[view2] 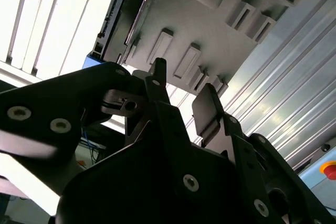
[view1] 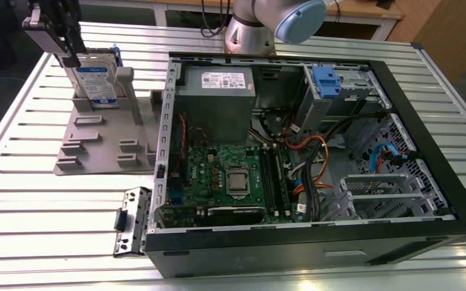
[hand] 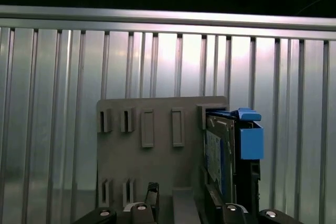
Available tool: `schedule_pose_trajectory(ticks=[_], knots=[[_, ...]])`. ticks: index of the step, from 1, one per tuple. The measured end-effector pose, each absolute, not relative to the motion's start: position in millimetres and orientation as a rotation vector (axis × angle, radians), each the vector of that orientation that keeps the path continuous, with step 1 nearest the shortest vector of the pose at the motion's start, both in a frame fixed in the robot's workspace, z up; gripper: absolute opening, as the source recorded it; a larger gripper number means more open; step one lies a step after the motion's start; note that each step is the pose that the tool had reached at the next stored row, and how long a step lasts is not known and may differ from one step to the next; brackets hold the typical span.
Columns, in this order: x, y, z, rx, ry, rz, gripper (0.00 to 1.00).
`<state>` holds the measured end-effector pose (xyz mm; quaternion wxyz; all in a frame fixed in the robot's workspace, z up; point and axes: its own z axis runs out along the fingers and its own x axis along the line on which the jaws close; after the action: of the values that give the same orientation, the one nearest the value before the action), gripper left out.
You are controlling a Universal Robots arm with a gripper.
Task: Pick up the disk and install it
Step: 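Pick up the disk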
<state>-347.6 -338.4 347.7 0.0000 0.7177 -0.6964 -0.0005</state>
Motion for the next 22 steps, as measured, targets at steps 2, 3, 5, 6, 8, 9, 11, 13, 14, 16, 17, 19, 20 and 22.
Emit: schedule_pose_trajectory(ticks=[2, 3, 5, 6, 8, 9, 11, 13, 14, 16, 17, 19, 20, 22], knots=[[-348.0, -337.2, 347.2, 2.255, -2.189, -0.002, 0.47], [-348.5, -335.9, 346.9, 2.255, -2.189, -0.004, 0.47], [-349.7, -332.6, 346.0, 2.256, -2.190, -0.006, 0.47], [-350.6, -330.1, 345.6, 2.257, -2.190, -0.007, 0.47], [-352.0, -322.0, 344.9, 2.257, -2.190, -0.007, 0.47], [-352.6, -317.4, 344.4, 2.257, -2.191, -0.007, 0.47], [-353.6, -308.4, 343.6, 2.257, -2.190, -0.007, 0.47], [-354.6, -299.7, 342.3, 2.257, -2.191, -0.007, 0.47], [-355.5, -296.6, 341.5, 2.257, -2.191, -0.007, 0.47], [-358.8, -292.4, 339.1, 2.257, -2.191, -0.007, 0.47], [-360.8, -291.0, 337.9, 2.257, -2.191, -0.007, 0.47], [-365.1, -289.5, 334.3, 2.261, -2.191, -0.007, 0.47], [-366.8, -288.9, 332.6, 2.263, -2.190, -0.007, 0.47], [-369.5, -287.5, 329.4, 2.267, -2.190, -0.009, 0.47]])
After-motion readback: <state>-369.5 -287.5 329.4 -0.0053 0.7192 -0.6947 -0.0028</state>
